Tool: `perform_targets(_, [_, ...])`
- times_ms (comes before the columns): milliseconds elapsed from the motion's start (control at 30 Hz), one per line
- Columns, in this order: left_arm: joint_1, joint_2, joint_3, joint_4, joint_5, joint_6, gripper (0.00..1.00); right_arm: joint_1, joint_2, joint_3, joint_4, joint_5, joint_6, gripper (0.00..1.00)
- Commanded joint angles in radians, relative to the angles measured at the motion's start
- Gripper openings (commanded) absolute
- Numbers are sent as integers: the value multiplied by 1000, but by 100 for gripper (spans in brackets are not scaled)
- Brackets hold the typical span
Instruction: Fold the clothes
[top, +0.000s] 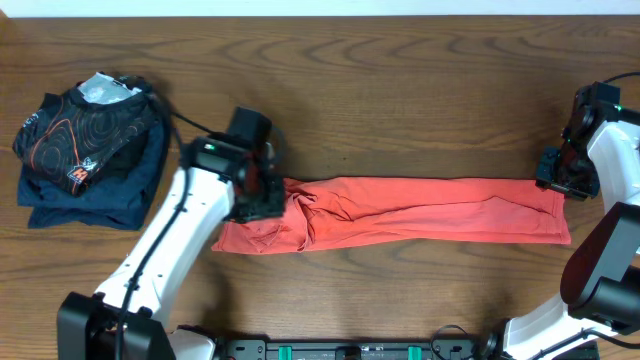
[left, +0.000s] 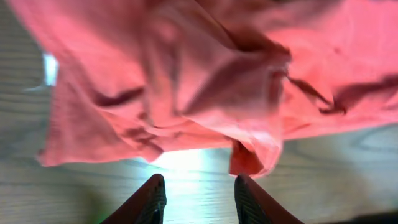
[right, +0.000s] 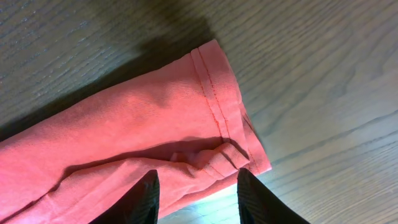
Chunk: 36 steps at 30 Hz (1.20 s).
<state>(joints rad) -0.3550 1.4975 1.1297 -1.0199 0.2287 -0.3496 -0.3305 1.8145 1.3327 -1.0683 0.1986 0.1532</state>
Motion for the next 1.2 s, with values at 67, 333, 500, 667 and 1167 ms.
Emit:
perform_targets(67, [-98, 6, -101, 32, 7, -55, 41, -10, -13, -5, -1, 3, 11, 40])
perform_targets(333, [-205, 8, -221, 236, 8, -94, 55, -10, -13, -5, -6, -23, 10, 40])
perform_targets(500, [-225, 10, -238, 286, 7, -94, 56, -10, -13, -5, -7, -23, 10, 40])
perform_targets(667, [-225, 12, -238, 288, 7, -94, 38, -10, -13, -5, -9, -23, 10, 40])
perform_targets(1167, [-225, 11, -192, 711, 441, -179, 6, -10, -13, -5, -11, -23, 10, 40])
